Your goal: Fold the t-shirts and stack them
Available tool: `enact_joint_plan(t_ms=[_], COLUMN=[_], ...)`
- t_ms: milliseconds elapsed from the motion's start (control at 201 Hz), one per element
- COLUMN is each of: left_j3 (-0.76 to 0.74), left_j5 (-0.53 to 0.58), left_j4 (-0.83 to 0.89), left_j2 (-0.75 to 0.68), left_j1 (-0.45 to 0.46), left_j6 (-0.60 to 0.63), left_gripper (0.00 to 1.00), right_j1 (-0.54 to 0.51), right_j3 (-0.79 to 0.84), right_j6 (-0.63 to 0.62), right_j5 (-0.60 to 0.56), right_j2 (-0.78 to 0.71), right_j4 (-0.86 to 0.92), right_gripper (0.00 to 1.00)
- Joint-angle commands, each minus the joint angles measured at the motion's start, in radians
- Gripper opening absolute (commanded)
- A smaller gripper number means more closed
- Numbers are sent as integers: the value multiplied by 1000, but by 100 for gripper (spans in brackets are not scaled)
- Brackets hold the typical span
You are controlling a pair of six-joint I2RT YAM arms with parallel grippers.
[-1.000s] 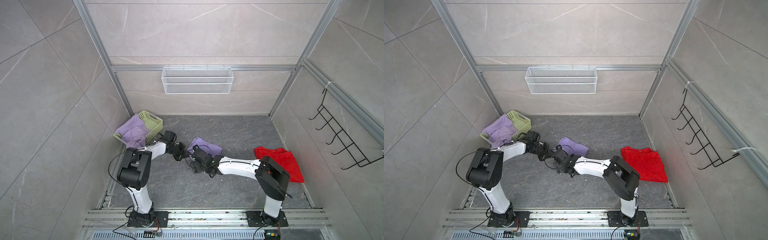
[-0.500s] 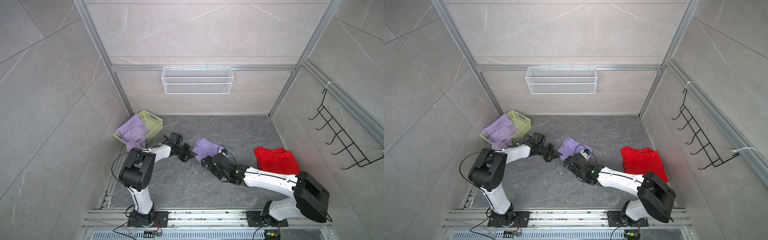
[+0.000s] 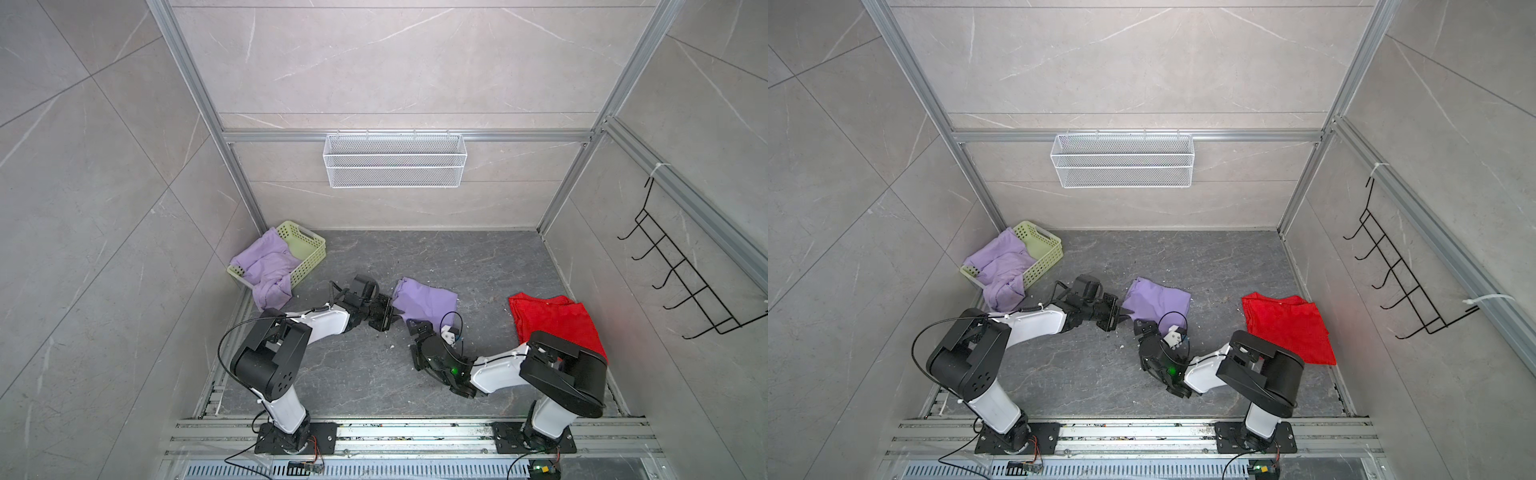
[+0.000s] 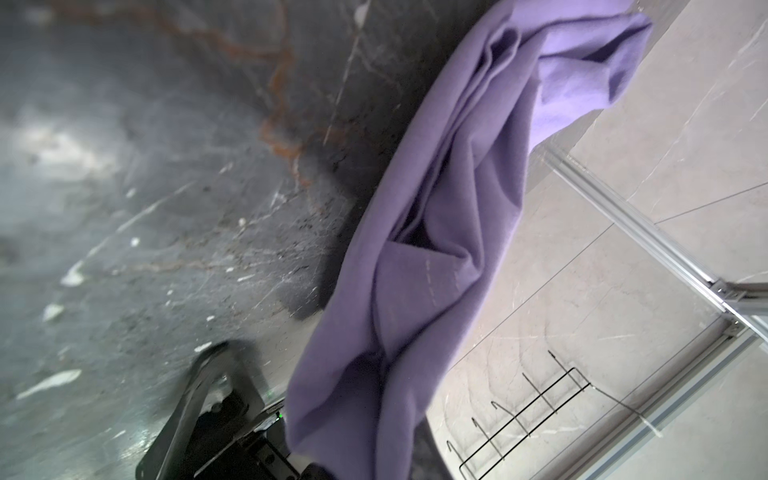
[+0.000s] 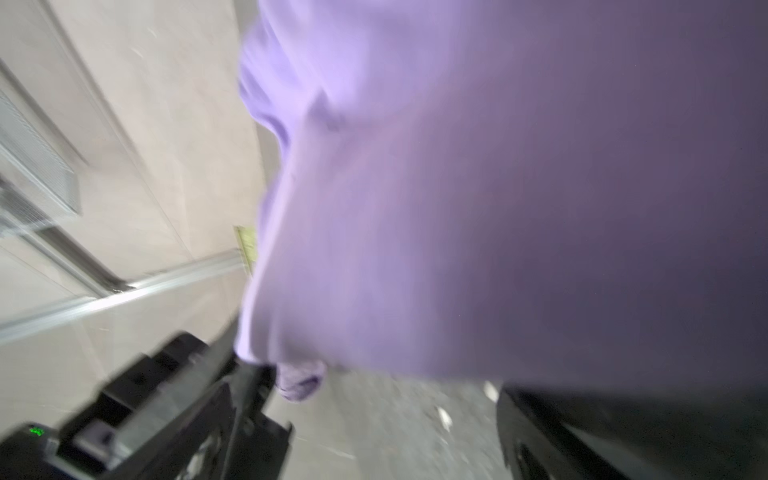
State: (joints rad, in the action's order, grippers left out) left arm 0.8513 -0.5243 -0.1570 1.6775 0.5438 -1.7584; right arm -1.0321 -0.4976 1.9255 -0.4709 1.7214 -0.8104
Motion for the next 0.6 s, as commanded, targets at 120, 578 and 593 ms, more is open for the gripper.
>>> enact_joint_plan(t_ms=[120, 578, 593], left_j3=[-41, -99, -99], left_j5=[92, 119, 120], left_j4=[14, 117, 120], left_j2=[-109, -174, -177], left_j1=[49, 150, 152], left_j6=[-114, -123, -123], left_gripper=[0, 0, 0], right_j1=[-2, 77, 82], right_j3=[50, 76, 73], right_j6=[127, 233, 233], right_j5=[-167, -129, -120], right_j2=[91, 122, 112], right_j4=[-166, -94, -70], right_gripper=[99, 71, 68])
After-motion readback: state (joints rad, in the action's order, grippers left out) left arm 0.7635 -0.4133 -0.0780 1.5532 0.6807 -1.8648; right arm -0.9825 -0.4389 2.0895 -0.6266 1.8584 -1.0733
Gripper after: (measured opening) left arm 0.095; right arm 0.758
